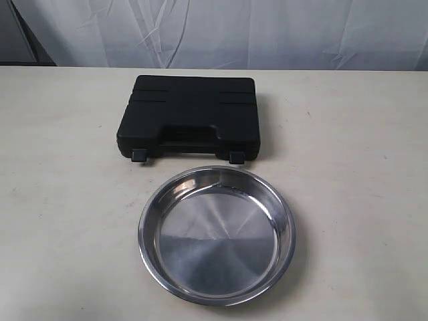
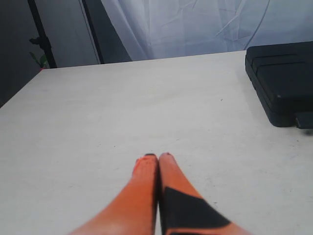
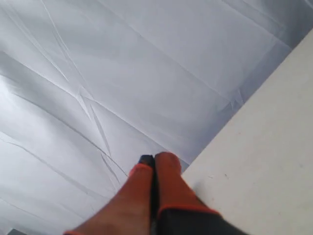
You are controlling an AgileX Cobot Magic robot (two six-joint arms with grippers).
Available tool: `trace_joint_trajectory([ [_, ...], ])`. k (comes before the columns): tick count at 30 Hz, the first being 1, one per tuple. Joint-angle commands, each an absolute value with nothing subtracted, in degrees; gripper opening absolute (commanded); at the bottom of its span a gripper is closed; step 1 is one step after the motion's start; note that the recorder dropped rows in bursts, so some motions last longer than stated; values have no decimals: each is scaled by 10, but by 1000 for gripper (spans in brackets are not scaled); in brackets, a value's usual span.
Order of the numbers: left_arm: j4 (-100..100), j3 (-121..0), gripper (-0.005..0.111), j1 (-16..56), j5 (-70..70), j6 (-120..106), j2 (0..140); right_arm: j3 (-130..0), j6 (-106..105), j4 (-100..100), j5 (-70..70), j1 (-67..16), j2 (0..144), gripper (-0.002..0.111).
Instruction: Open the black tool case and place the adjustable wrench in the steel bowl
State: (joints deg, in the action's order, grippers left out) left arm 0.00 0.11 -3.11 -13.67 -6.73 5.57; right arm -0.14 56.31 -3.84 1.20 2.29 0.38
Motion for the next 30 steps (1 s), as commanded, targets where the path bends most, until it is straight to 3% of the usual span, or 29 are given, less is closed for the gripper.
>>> trace_joint_trajectory([
  [1,0,0,0,-27,-132,-64,54,0,560,-19,-82,27,0,-1],
  [5,0,0,0,-27,-132,-64,54,0,560,89,-181,27,0,-1],
  [10,0,0,0,-27,-132,-64,54,-40,458,215,-198,27,19,-1],
  [17,0,0,0,-27,-132,-64,54,-241,85,148,-223,27,166,-1],
  [21,0,0,0,-27,-132,-64,54,-336,27,75,-182,27,309,-1],
  [24,0,0,0,-27,-132,-64,54,-424,44,-41,-82,19,441,-1],
  [30,0,0,0,-27,-132,-64,54,-673,-35,-71,360,-70,728,-1],
])
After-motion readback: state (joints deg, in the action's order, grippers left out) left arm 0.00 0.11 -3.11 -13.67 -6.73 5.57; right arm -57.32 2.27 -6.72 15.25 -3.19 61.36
